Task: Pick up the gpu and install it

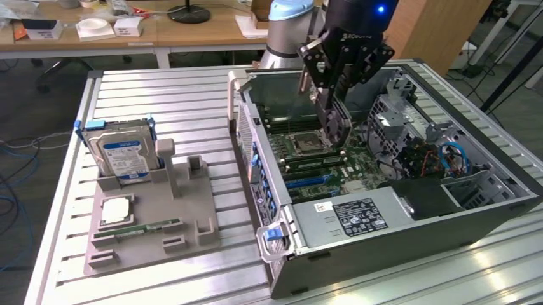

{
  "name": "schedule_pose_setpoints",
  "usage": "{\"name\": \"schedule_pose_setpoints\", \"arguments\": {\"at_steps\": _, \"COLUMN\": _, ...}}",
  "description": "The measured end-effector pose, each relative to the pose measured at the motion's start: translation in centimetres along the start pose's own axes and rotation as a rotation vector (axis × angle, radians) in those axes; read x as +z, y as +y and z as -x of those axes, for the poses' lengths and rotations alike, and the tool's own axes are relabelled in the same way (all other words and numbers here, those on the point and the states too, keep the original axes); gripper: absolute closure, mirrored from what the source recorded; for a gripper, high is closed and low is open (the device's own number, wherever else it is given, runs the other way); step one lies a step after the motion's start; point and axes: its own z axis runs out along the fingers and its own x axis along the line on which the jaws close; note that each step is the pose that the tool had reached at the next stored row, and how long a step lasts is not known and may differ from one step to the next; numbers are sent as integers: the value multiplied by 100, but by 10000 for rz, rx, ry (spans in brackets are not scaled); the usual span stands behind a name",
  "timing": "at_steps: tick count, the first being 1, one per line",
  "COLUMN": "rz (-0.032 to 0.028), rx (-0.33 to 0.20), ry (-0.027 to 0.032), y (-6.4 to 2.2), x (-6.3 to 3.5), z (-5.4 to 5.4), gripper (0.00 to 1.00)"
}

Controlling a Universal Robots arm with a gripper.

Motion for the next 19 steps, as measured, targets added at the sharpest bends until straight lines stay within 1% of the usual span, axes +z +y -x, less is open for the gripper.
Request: {"name": "schedule_pose_setpoints", "arguments": {"at_steps": 19, "rz": 0, "rx": 0, "ry": 0, "y": 2, "x": 2, "z": 90, "gripper": 74}}
